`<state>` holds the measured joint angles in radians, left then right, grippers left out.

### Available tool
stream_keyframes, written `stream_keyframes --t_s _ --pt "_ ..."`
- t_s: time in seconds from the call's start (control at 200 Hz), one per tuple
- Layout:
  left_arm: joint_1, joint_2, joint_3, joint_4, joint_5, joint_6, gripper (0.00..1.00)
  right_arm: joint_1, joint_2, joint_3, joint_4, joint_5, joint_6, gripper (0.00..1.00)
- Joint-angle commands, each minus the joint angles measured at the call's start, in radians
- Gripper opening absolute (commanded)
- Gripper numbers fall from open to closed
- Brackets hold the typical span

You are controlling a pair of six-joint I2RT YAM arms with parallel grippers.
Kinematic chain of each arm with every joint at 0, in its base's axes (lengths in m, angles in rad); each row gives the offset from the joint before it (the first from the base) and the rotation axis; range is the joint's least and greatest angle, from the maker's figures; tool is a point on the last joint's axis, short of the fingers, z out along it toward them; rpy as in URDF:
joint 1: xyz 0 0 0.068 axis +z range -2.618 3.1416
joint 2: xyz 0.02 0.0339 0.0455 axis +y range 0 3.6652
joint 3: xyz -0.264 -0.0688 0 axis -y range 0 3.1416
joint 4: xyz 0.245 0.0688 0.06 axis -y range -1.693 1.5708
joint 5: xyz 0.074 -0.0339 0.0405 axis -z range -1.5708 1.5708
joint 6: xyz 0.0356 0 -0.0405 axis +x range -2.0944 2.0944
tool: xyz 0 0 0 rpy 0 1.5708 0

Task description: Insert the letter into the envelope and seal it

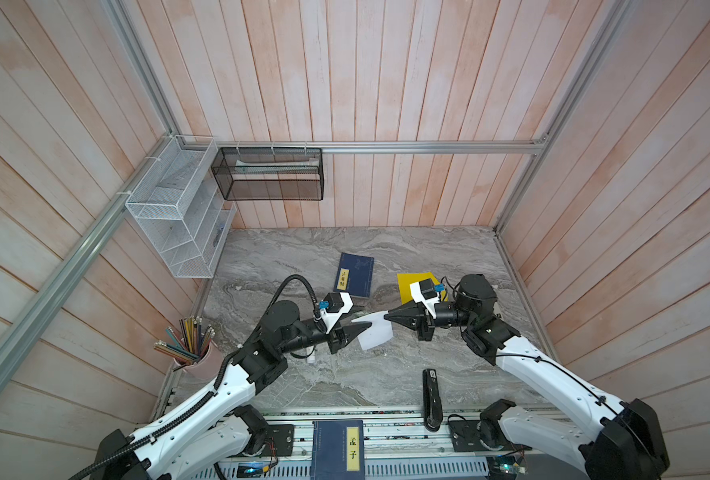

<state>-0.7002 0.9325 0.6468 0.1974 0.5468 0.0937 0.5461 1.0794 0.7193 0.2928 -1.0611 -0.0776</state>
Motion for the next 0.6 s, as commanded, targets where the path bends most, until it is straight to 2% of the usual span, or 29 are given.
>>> stream_keyframes --t_s 0.0,0.15,0.32,0.535,0.56,0.595 --pt "-0.008 0.033 0.039 -0.003 0.031 0.010 0.45 0.028 0.006 0.049 -0.104 0.038 -0.076 0.00" --pt "-0.018 0.065 0.050 0.020 0.040 0.003 0.35 0.057 0.023 0.081 -0.190 0.080 -0.135 0.00" --pt "-0.019 0.062 0.051 0.021 0.044 0.000 0.28 0.066 0.028 0.101 -0.250 0.110 -0.179 0.00" --pt "-0.018 0.062 0.048 0.009 0.056 0.001 0.00 0.072 0.031 0.101 -0.246 0.110 -0.173 0.00" --pt "-0.019 0.062 0.047 0.010 0.056 0.001 0.00 0.072 0.031 0.098 -0.243 0.111 -0.170 0.00" --pt "-0.019 0.061 0.045 0.009 0.051 0.004 0.00 0.072 0.032 0.096 -0.238 0.110 -0.169 0.08"
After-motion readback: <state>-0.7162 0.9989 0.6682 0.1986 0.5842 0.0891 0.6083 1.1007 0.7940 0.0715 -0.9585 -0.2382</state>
